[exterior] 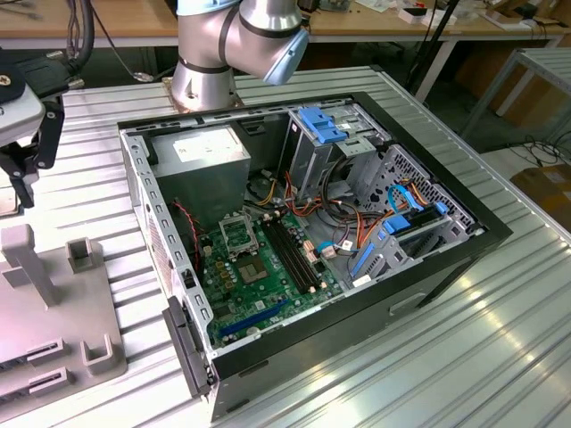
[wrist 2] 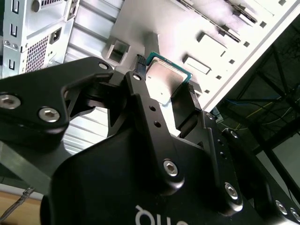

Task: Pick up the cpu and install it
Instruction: 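Pick up the cpu and move it towards the insertion slot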

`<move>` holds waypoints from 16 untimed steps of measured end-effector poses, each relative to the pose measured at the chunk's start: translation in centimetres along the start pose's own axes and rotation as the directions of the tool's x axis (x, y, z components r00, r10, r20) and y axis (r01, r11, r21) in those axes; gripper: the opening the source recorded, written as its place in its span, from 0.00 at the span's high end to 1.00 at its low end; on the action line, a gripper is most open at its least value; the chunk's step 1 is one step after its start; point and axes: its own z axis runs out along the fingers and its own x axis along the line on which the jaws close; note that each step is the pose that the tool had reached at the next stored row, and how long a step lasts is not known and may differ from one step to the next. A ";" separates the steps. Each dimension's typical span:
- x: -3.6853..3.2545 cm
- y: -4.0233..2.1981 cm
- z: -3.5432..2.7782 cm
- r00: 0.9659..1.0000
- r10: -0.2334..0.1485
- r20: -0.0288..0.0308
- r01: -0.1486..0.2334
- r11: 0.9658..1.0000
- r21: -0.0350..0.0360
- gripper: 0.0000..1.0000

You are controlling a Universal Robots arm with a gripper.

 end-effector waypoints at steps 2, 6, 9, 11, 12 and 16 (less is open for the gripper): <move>-0.20 0.01 -0.01 1.000 0.000 0.000 0.000 1.000 0.000 0.53; -0.56 0.02 -0.01 1.000 0.000 -0.001 0.000 1.000 0.000 0.53; -0.85 0.03 -0.02 1.000 0.000 -0.001 0.000 1.000 0.000 0.53; -1.23 0.05 -0.03 1.000 0.000 -0.002 0.000 1.000 0.000 0.53; -1.43 0.05 -0.03 1.000 0.000 -0.002 0.000 1.000 0.000 0.53; -1.94 0.07 -0.04 1.000 0.000 -0.003 0.000 1.000 0.000 0.53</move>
